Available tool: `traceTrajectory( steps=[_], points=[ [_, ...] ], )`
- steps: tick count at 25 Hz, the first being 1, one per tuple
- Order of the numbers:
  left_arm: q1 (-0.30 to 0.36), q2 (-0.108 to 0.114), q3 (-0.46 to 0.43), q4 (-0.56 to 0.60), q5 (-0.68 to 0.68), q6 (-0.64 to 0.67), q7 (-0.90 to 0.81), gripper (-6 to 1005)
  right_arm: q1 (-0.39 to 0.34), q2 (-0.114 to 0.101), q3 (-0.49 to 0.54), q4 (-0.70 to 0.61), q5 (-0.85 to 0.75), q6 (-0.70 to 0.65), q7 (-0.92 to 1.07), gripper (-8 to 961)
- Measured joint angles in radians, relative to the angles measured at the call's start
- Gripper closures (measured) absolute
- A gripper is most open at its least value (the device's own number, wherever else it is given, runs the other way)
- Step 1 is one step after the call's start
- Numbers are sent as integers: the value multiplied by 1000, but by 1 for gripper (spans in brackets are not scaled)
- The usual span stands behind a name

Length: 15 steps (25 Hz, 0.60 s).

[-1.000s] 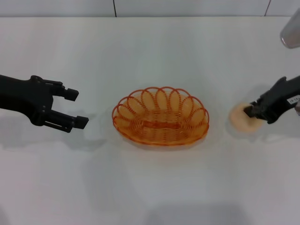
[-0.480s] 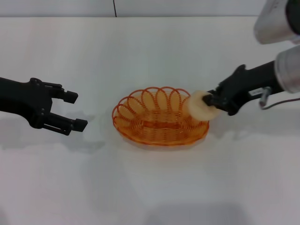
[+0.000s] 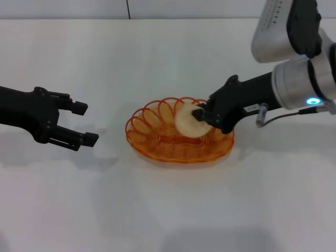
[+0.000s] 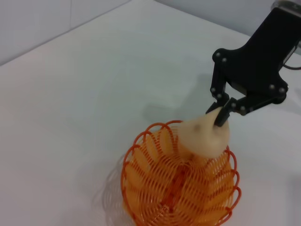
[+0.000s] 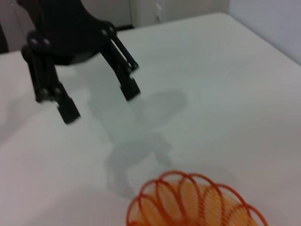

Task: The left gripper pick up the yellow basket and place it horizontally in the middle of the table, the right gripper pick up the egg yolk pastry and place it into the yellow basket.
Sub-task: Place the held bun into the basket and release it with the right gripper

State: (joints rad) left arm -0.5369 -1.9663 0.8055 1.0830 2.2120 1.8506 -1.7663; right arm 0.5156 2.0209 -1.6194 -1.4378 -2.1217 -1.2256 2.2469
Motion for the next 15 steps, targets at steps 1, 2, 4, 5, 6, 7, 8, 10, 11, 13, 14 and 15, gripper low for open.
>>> traceTrajectory(
  steps=[1,2,4,5,6,7,8,10,11,13,14,15],
  points=[
    [0,0,0,0,0,-1,0,111,6,1,-7,16,18,12,-13,918],
    [0,0,0,0,0,-1,0,111,12,1,-11,26,27,19,-19,918],
    [0,0,0,0,0,-2,1,111,27,1,-24,52,42,34,-30,918],
    [0,0,0,0,0,-2,1,111,37,1,-33,69,48,45,-34,918],
    [0,0,1,0,0,-2,1,111,45,1,-40,79,51,51,-36,918],
    [0,0,1,0,0,-2,1,111,52,1,-46,90,54,61,-37,918],
    [0,0,1,0,0,-2,1,111,59,1,-52,102,56,68,-37,918],
    [-1,0,1,0,0,-3,1,111,68,1,-57,117,57,76,-37,918],
    [-1,0,1,0,0,-4,1,111,71,1,-58,122,57,80,-37,919],
    [-2,1,1,0,0,-7,1,111,72,2,-60,126,57,88,-38,919],
    [-2,1,2,0,0,-10,1,111,73,2,-64,128,57,95,-38,919],
    [-2,1,2,0,0,-13,1,111,73,2,-68,129,57,101,-38,919]
  ],
)
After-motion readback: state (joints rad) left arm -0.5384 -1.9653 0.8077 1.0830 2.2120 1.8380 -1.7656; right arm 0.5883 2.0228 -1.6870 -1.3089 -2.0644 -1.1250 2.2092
